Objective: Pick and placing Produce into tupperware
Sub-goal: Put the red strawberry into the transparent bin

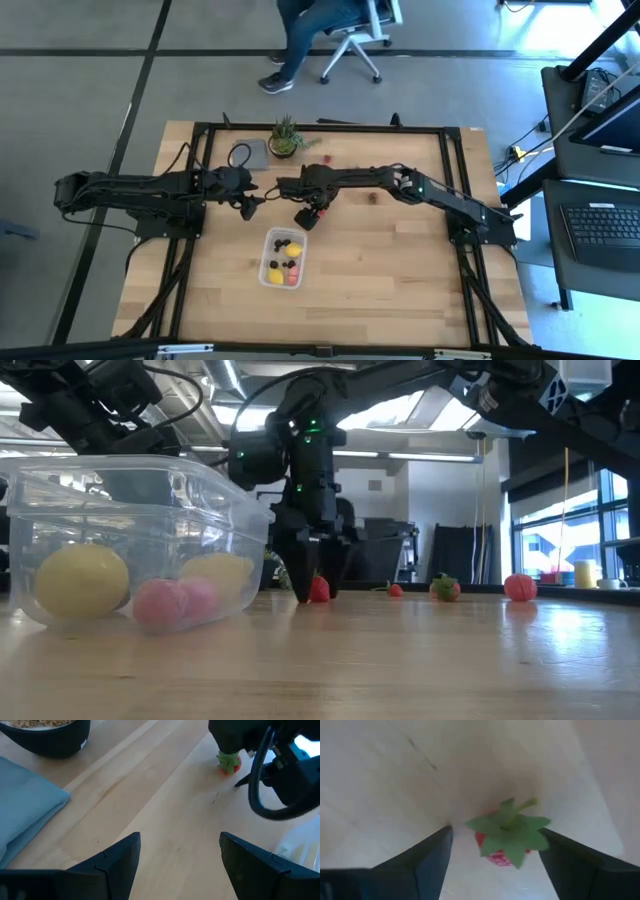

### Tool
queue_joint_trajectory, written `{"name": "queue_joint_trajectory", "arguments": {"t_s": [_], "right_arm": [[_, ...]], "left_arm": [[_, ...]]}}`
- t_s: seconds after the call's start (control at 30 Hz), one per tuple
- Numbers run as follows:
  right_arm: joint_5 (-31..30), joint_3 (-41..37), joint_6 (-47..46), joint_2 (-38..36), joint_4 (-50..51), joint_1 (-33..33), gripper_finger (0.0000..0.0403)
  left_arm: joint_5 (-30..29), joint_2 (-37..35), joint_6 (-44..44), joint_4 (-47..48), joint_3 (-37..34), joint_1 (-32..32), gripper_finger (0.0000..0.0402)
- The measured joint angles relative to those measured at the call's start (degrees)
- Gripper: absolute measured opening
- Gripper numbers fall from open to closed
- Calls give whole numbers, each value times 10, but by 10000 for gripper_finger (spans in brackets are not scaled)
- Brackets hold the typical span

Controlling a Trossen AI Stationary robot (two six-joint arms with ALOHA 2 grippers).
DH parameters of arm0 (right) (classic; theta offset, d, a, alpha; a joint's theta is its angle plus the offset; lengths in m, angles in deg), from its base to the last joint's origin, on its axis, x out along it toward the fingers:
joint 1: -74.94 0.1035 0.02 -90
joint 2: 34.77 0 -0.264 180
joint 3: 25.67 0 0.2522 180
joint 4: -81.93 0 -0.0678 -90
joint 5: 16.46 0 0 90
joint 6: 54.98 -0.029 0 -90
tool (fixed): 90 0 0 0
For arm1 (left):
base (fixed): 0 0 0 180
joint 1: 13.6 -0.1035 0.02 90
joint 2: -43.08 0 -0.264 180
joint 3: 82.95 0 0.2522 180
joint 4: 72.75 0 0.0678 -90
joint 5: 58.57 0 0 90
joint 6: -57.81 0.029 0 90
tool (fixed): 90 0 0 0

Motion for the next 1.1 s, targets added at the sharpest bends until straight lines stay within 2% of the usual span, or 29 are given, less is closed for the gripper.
{"name": "queue_joint_trajectory", "arguments": {"t_s": [0.17,0.4,0.57,0.7,0.9,1.0,1.1], "right_arm": [[8,1,-3,4,-2,0,248],[8,1,-2,4,-4,1,138],[2,10,16,4,5,2,134],[-31,49,23,0,49,2,134],[-60,43,-5,-72,61,3,134],[-61,43,-16,-110,35,15,134],[-37,44,-20,-140,-23,41,134]], "left_arm": [[0,0,1,0,0,0,261],[0,0,4,-1,0,0,261],[0,0,4,-1,0,0,261],[0,0,4,-1,0,0,261],[0,0,4,-1,0,0,261],[0,0,4,-1,0,0,261],[0,0,5,-1,0,0,261]]}}
